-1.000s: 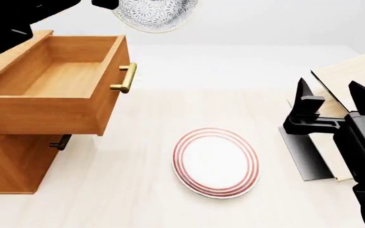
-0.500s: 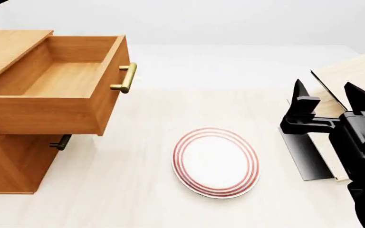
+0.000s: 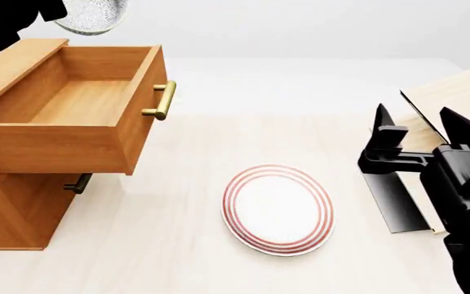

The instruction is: Open the top drawer of the cabinet and put the bowl in it.

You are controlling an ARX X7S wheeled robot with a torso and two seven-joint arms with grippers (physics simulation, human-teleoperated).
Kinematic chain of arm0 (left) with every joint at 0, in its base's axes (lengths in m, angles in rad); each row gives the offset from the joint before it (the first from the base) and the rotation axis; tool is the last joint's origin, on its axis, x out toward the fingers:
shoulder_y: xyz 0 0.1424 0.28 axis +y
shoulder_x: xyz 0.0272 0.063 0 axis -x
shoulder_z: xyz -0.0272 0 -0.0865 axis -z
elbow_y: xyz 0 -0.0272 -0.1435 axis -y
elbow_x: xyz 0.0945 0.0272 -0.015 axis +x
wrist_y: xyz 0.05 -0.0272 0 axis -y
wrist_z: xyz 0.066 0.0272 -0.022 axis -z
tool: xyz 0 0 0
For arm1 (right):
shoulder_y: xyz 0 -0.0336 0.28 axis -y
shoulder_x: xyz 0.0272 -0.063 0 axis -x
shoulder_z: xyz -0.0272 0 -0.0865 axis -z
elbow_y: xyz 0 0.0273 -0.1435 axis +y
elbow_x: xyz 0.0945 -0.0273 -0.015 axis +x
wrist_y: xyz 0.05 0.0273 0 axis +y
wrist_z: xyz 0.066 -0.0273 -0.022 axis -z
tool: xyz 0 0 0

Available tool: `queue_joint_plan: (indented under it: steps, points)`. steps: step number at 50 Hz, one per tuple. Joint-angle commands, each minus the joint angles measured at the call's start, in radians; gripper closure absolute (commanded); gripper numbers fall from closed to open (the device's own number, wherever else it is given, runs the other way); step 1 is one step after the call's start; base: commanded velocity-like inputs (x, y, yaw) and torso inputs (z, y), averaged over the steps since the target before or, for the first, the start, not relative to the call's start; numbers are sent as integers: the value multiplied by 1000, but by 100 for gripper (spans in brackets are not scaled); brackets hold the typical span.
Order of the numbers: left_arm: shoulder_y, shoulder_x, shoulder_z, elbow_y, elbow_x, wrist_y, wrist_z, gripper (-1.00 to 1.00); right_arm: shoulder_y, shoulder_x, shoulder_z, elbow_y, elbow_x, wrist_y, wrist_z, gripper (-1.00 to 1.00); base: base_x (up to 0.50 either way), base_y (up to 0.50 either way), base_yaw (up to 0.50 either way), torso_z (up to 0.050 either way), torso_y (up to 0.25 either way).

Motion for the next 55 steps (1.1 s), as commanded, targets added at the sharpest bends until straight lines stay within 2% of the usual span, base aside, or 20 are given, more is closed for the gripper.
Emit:
queue_joint_plan:
  steps: [1, 12, 21, 28, 39, 55]
  points:
    - [59, -16, -17, -47, 34, 61, -2, 100, 5, -4, -12, 2, -5, 3, 3, -100, 0, 0, 0, 0, 0]
    - [75, -8, -13, -93, 58, 96, 18, 100, -1, -10, -18, 14, -19, -4, -6, -100, 0, 0, 0, 0, 1]
    - [71, 52, -12, -265, 95, 169, 62, 100, 19, -7, -29, 7, -3, 12, 16, -100, 0, 0, 0, 2, 0]
    - [21, 118, 19, -455, 153, 229, 149, 100, 29, -6, -34, 4, 2, 17, 22, -100, 0, 0, 0, 0, 1]
    - [-104, 250, 76, -854, 267, 354, 257, 100, 43, -9, -40, 7, 6, 18, 23, -100, 0, 0, 0, 0, 0]
    - [-50, 255, -12, -863, 347, 353, 252, 100, 29, -13, -42, 20, -9, 5, 10, -100, 0, 0, 0, 0, 1]
